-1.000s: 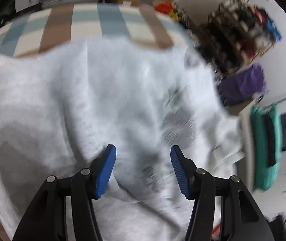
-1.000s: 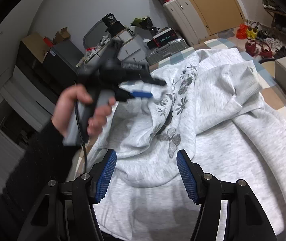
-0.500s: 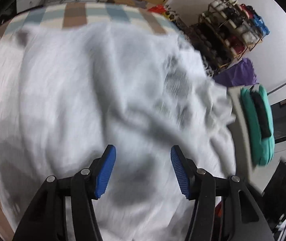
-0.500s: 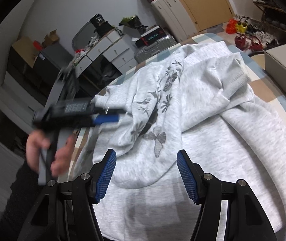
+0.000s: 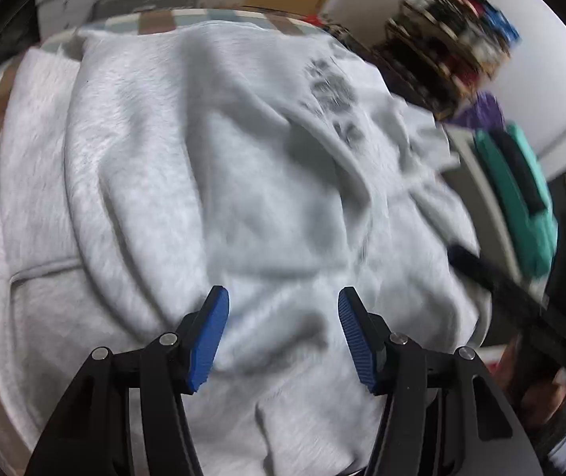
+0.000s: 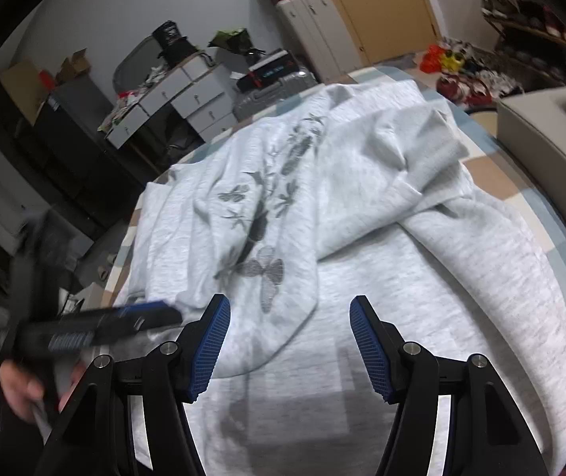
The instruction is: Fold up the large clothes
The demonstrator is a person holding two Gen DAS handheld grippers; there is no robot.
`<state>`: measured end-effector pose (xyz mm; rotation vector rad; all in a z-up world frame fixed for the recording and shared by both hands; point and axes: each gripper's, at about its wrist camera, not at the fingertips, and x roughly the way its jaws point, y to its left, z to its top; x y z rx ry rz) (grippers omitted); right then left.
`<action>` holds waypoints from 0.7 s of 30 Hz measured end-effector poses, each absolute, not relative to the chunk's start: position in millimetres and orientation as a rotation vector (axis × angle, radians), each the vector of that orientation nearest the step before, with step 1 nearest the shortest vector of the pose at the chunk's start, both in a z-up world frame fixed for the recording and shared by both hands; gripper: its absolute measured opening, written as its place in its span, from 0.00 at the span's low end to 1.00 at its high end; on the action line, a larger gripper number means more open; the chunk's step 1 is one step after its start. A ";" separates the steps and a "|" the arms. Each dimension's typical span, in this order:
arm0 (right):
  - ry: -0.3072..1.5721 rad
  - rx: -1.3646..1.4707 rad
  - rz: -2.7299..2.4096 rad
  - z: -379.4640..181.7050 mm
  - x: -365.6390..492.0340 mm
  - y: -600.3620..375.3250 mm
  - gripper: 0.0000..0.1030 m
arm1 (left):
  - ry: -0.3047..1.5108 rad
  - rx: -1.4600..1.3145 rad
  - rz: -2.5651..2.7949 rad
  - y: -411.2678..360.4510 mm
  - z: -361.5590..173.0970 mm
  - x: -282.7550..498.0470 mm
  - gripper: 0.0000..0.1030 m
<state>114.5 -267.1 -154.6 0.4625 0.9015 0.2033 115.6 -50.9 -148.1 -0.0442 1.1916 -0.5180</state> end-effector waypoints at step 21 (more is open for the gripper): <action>1.060 0.386 0.093 -142.6 291.9 -373.9 0.86 | 1.225 -0.273 -0.106 109.8 -134.3 280.8 0.80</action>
